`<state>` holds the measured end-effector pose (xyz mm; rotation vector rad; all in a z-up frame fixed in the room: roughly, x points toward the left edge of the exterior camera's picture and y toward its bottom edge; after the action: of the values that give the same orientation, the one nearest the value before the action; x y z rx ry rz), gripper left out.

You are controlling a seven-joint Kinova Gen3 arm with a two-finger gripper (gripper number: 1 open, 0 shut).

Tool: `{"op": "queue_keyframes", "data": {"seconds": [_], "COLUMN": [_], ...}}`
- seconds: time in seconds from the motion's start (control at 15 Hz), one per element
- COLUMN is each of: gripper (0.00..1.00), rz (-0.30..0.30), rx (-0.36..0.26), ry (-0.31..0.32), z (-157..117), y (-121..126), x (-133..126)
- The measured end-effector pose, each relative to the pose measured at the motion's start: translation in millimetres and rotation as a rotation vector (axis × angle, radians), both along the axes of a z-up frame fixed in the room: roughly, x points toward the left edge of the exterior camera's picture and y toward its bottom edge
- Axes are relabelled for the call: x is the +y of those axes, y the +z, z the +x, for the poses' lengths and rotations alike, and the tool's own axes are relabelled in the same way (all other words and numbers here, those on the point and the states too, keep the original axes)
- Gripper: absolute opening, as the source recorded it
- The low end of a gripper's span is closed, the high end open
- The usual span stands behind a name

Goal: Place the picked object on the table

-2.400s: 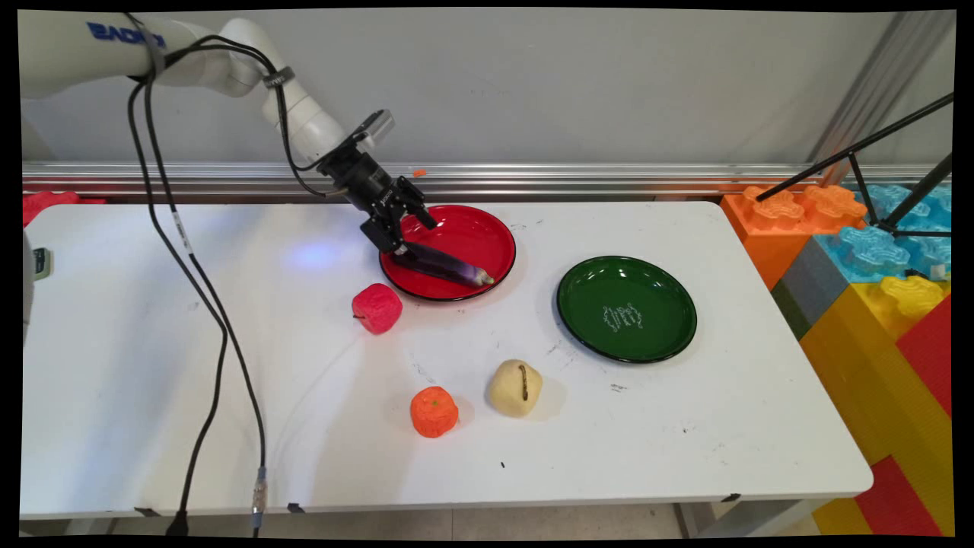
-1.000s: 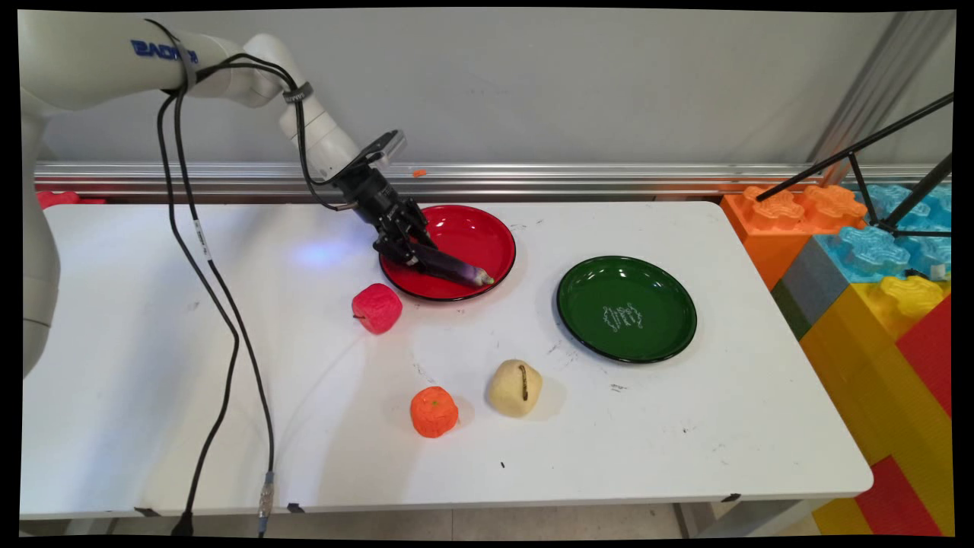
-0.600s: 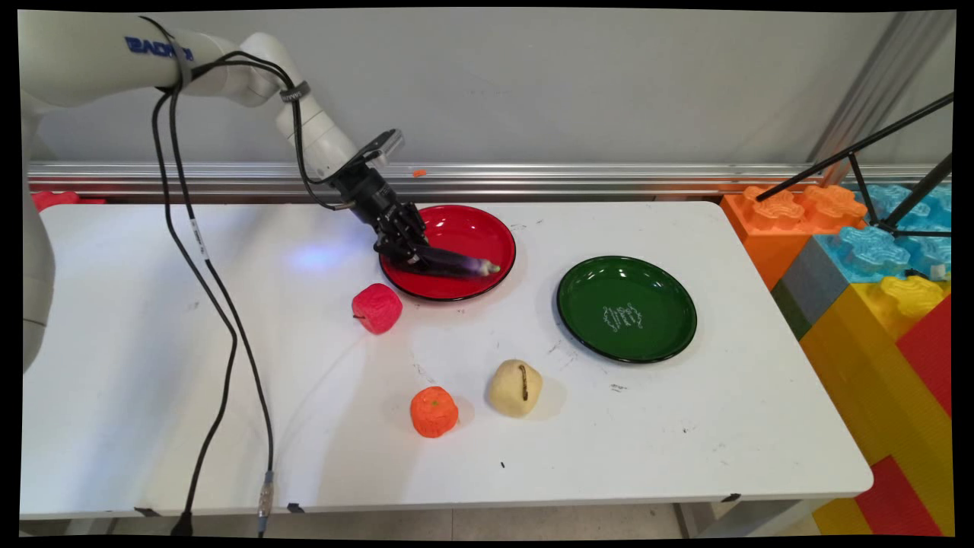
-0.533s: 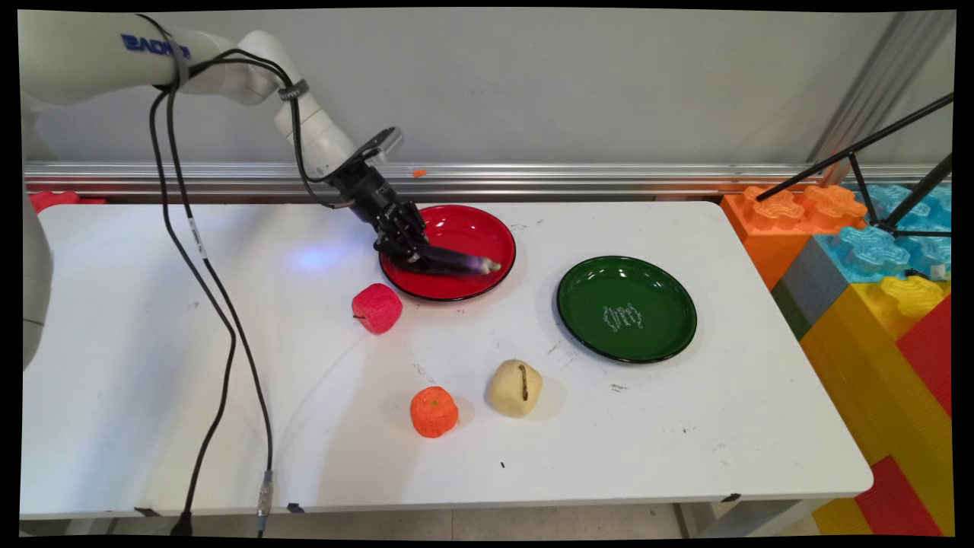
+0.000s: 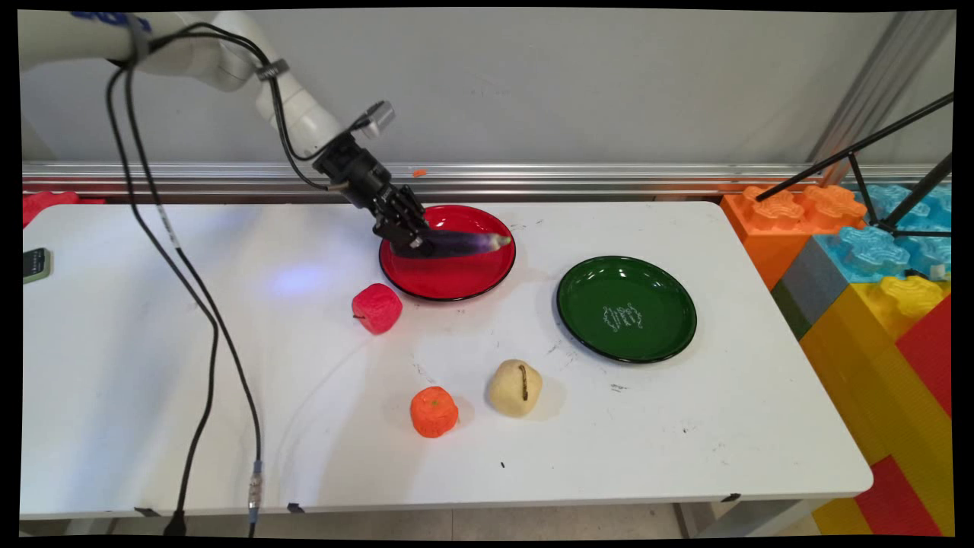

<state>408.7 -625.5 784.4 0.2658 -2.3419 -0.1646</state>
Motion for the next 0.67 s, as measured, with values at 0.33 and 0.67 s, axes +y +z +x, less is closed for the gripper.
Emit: {"op": "queue_keyframes", "data": {"seconds": [0.33, 0.67], "gripper": [0.0, 0.0], "rz": [0.049, 0.094], "rx": [0.038, 0.041], "ry": [0.084, 0.118], "z": [5, 17], "y": [34, 54], "x": [30, 67]}}
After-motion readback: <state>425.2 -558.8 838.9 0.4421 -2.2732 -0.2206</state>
